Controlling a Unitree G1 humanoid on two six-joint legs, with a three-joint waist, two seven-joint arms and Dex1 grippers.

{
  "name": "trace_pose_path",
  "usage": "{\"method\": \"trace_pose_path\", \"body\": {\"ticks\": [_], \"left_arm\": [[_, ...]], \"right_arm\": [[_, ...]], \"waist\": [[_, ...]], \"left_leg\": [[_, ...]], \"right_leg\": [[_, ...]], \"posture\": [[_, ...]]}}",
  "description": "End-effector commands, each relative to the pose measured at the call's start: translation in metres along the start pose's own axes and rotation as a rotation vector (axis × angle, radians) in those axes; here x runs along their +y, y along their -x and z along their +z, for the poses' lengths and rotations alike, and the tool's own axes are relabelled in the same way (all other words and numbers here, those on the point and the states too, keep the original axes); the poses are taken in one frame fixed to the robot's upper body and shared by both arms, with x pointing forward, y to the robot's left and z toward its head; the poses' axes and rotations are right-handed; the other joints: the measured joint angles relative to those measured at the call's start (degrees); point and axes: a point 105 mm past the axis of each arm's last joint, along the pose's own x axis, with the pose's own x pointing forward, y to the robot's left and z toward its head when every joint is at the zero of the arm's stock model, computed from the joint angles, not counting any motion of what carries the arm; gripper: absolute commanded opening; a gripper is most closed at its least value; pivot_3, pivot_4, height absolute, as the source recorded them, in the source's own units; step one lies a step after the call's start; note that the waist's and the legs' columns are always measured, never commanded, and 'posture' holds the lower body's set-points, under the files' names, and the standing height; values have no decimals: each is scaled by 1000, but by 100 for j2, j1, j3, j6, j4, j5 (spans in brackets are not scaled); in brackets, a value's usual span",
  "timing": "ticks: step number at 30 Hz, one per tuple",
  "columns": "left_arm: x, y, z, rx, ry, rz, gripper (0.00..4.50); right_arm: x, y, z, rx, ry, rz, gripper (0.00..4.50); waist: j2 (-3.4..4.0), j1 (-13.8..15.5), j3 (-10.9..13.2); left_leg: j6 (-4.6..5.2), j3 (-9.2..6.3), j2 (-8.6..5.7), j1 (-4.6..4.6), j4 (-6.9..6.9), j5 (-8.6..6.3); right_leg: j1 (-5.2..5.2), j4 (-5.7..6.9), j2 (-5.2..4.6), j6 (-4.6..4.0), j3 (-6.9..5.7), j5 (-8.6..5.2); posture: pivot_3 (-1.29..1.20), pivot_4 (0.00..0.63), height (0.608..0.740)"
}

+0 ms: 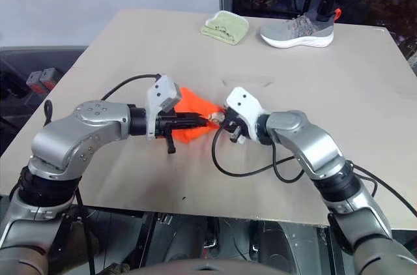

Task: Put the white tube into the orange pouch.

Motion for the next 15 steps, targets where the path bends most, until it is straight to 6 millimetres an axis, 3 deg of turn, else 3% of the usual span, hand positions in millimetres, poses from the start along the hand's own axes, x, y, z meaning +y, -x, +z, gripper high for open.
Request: {"method": "trace_pose_path", "body": {"ticks": [1,10,15], "left_arm": [[-3,-1,16,-56,-58,-6,0],[7,2,21,-70,-66,47,0],[4,2,15,-59,-60,30,0]], "right_arm": [[7,-11,26,-47,73,3,611],[-2,-11,16,80,322,31,611],[-9,-9,26,37,442,26,611]], "waist": [[0,-16,0],[1,-24,1],[1,-95,1]], "left_leg": [[0,0,0,0,0,0],[-2,1,-7,2,2,-1],[-2,1,-2,3,2,0]], "right_leg": [[0,2,0,1,0,0],[-1,7,-3,-8,-2,-6],[-2,9,-2,1,-2,-1]], "posture": [[0,150,740],[0,150,740],[0,150,740]]}}
